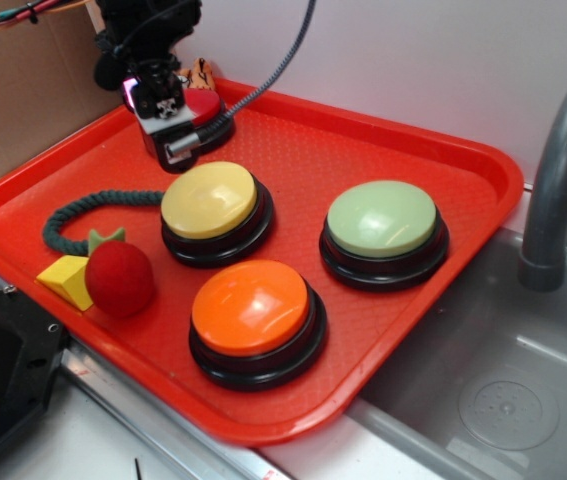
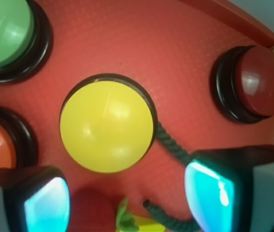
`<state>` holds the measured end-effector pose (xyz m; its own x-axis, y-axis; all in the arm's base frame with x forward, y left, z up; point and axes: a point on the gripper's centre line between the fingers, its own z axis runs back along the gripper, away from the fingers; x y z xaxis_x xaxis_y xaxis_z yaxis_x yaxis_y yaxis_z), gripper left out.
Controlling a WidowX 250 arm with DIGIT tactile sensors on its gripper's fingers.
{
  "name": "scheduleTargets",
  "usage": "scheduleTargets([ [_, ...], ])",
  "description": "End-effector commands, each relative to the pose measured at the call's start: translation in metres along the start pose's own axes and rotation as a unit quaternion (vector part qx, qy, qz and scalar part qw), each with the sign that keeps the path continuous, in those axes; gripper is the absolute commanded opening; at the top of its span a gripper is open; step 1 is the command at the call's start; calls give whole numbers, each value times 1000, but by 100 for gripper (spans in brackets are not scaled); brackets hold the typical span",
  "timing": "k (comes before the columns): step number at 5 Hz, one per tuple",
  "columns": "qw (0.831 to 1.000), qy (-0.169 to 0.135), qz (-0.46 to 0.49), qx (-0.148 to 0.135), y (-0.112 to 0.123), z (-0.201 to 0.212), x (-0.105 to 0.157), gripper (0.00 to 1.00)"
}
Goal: Push the yellow button.
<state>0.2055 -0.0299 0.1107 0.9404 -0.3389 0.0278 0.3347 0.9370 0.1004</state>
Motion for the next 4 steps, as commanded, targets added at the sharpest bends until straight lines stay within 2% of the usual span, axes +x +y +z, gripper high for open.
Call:
scheduleTargets([
  [1, 1000, -14, -2, -1, 1, 3, 8, 100],
  [4, 1000, -17, 24, -5, 0, 31, -8, 100],
])
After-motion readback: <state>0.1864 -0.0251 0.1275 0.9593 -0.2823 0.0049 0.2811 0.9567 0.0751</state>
